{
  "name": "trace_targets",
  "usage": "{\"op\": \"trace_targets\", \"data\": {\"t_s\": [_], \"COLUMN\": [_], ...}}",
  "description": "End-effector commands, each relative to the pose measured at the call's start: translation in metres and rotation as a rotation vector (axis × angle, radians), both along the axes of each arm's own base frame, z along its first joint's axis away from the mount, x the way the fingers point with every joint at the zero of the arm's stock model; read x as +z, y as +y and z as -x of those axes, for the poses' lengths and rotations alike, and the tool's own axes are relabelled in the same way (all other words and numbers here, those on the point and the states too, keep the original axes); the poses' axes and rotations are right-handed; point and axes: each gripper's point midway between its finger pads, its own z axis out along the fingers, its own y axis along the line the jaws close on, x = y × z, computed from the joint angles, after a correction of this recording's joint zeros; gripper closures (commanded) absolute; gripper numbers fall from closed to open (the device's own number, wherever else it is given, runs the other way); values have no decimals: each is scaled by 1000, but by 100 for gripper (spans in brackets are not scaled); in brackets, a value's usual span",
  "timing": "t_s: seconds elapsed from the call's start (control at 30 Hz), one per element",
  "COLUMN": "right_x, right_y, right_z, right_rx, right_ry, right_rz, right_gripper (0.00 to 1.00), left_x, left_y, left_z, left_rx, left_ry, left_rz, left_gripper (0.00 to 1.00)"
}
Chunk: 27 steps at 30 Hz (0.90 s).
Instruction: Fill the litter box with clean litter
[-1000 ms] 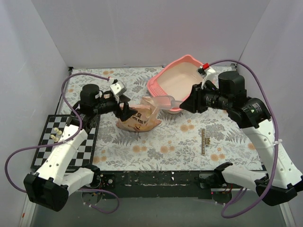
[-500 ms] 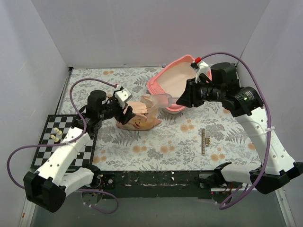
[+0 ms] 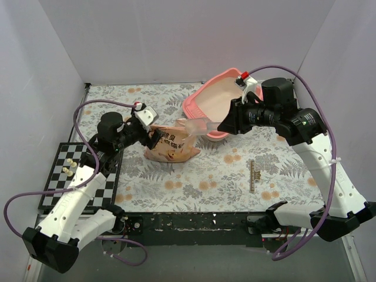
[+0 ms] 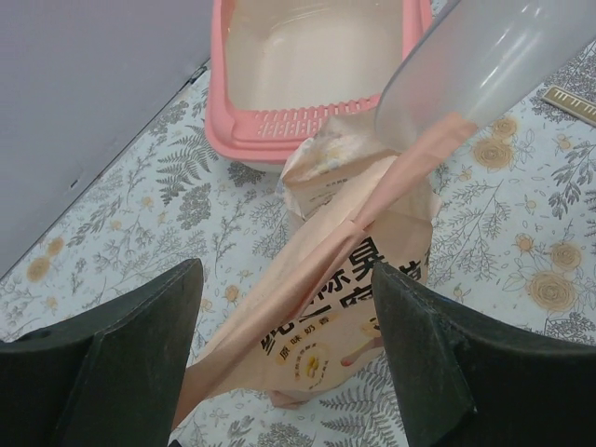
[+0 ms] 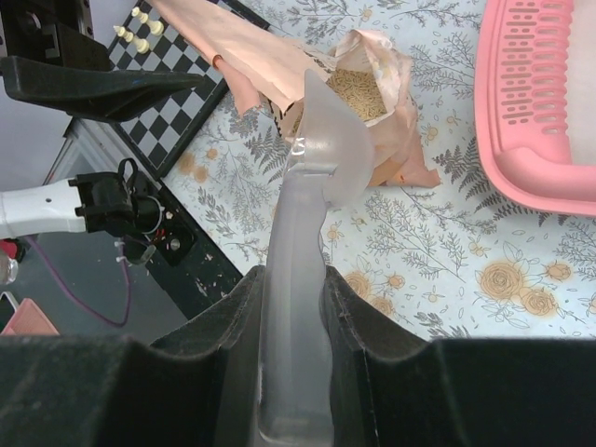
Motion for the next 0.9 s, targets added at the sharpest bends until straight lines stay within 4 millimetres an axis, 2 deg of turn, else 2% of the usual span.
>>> {"op": "trace_targets", "data": {"t_s": [0.0,0.2,0.43,0.6,0.7,0.77,0.83,0.87], "right_x": [25,29,31,34,34,34,33,31], "right_y": [2,1,2,2,0,-1,-2,-2], "right_z": [5,7,7,7,7,6,3,1], "right_rx": [28,35,44,48,44,41,33,29], "right_ry": [-79,-94,-98,-100,-96,-97,-97,-93], "right_rz": [-58,-63,-68,-61,-49,-35,-22,-15], "right_gripper": [99,99,99,99,99,99,99,99], "left_x": [11,18,-9,-36,-55,-59,-60,-60], "left_y": [-6,-7,-14,-16,-10,-6,-2,0], "left_z": [1,1,-4,-10,-15,-19,-21,-22], "left_rx": [-47,-68,-104,-105,-69,-41,-9,7], "left_ry": [-15,-20,57,106,120,99,77,66], "left_rz": [-31,-86,-146,-175,-219,-237,-254,-262], "left_gripper": [27,25,23,27,45,72,93,100]}}
